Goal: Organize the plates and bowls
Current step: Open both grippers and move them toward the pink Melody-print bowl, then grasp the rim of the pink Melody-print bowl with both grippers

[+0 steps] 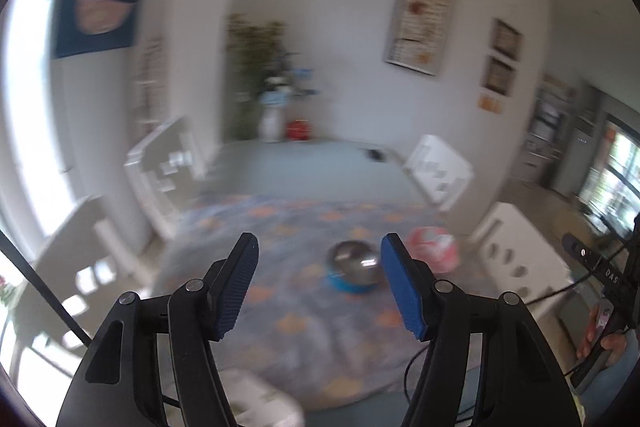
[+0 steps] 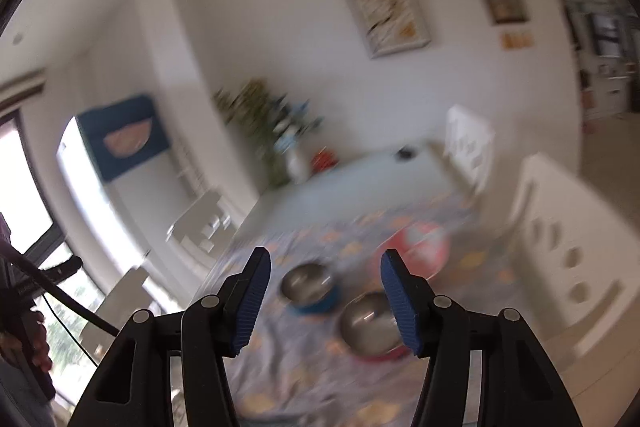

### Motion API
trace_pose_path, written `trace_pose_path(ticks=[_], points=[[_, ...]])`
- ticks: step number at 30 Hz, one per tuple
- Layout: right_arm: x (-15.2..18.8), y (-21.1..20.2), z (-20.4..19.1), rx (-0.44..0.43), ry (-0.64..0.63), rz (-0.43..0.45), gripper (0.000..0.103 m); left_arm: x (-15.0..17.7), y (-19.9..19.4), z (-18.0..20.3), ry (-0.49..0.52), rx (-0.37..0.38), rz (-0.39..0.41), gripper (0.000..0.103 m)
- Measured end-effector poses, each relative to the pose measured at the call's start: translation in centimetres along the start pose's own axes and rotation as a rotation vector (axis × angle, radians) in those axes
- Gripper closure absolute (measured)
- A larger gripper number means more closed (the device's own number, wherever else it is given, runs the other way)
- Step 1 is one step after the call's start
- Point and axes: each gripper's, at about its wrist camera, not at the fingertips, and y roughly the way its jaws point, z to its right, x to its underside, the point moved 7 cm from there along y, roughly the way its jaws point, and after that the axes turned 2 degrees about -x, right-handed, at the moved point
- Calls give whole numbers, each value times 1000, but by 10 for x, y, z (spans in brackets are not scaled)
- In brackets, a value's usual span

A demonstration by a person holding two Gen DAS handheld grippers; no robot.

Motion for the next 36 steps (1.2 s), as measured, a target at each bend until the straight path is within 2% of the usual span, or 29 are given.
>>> trace_pose_path(ticks=[2, 6, 10, 12, 14, 16, 19, 22, 24, 28, 30, 33, 36], points=[[-11, -14, 12, 43, -8, 46, 33, 1, 22, 32, 26, 65, -23, 39], [-14, -20, 34, 117, -39, 49, 33, 8, 71, 78, 52, 144, -93, 39], [-1, -3, 62, 133, 14, -12, 33, 23, 127, 117, 48, 240, -228, 39], [7, 9, 78, 133, 53, -32, 33, 34, 163, 136, 19, 326, -341, 39], [13, 31, 98, 142, 111, -73, 33, 41, 192, 146, -14, 364, -403, 39], [22, 52, 110, 150, 153, -109, 32, 50, 226, 151, -42, 340, -448, 39], [33, 94, 136, 154, 198, -183, 32, 55, 264, 156, -67, 317, -459, 39], [47, 132, 156, 145, 246, -248, 32, 65, 312, 162, -102, 285, -529, 39], [59, 161, 175, 137, 318, -294, 32, 69, 334, 169, -69, 255, -548, 39], [76, 207, 200, 110, 455, -340, 32, 89, 380, 180, 94, 146, -592, 39], [80, 220, 201, 88, 454, -347, 32, 97, 394, 178, 107, 119, -603, 39], [86, 248, 196, 78, 381, -369, 33, 108, 413, 172, 33, 113, -640, 41], [93, 274, 192, 67, 348, -399, 33, 114, 423, 171, 14, 102, -654, 42]])
